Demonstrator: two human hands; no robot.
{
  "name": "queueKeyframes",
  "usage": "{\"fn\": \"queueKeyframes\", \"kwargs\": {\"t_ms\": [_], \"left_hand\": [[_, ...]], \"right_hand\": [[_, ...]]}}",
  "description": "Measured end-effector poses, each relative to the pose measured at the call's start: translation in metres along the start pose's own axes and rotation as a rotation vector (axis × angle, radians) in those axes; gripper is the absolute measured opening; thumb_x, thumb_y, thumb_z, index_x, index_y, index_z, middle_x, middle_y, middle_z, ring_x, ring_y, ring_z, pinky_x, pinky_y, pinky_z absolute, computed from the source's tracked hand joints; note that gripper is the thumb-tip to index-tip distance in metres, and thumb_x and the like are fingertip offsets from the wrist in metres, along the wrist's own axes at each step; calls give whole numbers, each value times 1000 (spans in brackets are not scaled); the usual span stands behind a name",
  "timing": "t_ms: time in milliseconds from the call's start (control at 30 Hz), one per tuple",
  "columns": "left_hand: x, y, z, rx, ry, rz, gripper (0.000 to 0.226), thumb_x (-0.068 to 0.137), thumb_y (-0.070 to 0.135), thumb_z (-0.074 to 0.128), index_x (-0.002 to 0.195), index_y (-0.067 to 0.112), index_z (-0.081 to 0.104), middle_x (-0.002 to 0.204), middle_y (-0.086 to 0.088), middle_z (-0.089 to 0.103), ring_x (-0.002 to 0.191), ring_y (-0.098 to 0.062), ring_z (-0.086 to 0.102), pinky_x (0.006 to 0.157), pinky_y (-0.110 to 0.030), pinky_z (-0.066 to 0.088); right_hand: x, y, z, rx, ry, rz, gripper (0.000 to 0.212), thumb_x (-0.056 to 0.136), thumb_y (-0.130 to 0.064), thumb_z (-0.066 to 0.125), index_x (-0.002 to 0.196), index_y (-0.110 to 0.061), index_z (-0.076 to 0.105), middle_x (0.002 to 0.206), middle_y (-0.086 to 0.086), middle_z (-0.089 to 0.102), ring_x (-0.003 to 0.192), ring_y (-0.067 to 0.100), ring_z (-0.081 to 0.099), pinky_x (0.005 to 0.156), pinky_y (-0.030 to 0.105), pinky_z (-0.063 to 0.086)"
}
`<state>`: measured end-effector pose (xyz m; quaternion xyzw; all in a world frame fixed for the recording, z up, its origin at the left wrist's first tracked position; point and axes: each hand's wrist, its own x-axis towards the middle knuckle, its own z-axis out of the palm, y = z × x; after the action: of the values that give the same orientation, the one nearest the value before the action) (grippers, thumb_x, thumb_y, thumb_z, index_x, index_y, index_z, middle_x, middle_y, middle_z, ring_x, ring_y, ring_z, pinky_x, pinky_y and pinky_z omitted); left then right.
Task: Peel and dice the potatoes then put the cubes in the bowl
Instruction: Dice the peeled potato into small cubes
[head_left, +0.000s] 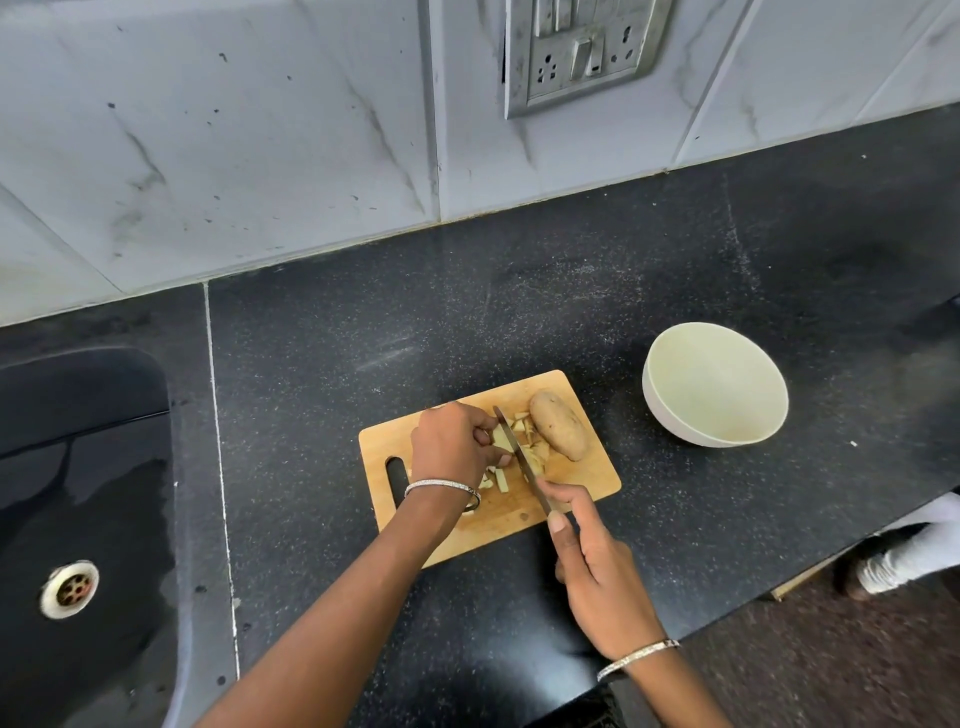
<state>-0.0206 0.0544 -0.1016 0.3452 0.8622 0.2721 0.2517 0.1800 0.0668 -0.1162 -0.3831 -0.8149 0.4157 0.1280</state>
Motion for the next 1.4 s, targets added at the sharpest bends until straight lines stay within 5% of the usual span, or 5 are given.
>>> {"fn": "queueKeyframes", "kwargs": {"t_ms": [400,833,967,1167,1400], "left_hand": [[-3,4,3,-26,31,-51,30,69,17,86,97,21,76,65,15,57,65,-1,52,65,-19,40],[-5,1,3,-15,23,-42,34,74,19,83,106,20,73,76,11,62,70,-3,53,53,-9,31],[-2,5,2,36,-8,-11,32,73,20,83,103,16,74,86,4,70,77,-10,60,67,-20,42],[-1,11,8,101,-11,30,26,73,28,82,94,15,73,82,1,70,85,-20,64,77,-36,53],[-8,1,5,133,46,95,54,69,34,84,119,22,67,102,1,59,91,-16,56,68,-22,35]], "right_hand": [[17,7,-1,10,-69,65,23,104,-41,32,118,-58,38,56,16,50,45,25,46,48,30,39],[-14,4,4,-222,-25,-11,28,103,-37,32,128,-51,34,47,-6,34,40,10,37,44,25,22],[-17,3,-4,-65,7,-6,32,104,-40,31,129,-59,37,57,13,46,48,19,49,53,40,42],[-7,-4,-4,36,38,12,33,102,-45,30,129,-60,38,55,1,45,53,18,54,60,40,47],[-1,-9,-3,58,36,-6,32,103,-41,33,129,-58,41,55,-2,43,51,13,51,61,39,48]]}}
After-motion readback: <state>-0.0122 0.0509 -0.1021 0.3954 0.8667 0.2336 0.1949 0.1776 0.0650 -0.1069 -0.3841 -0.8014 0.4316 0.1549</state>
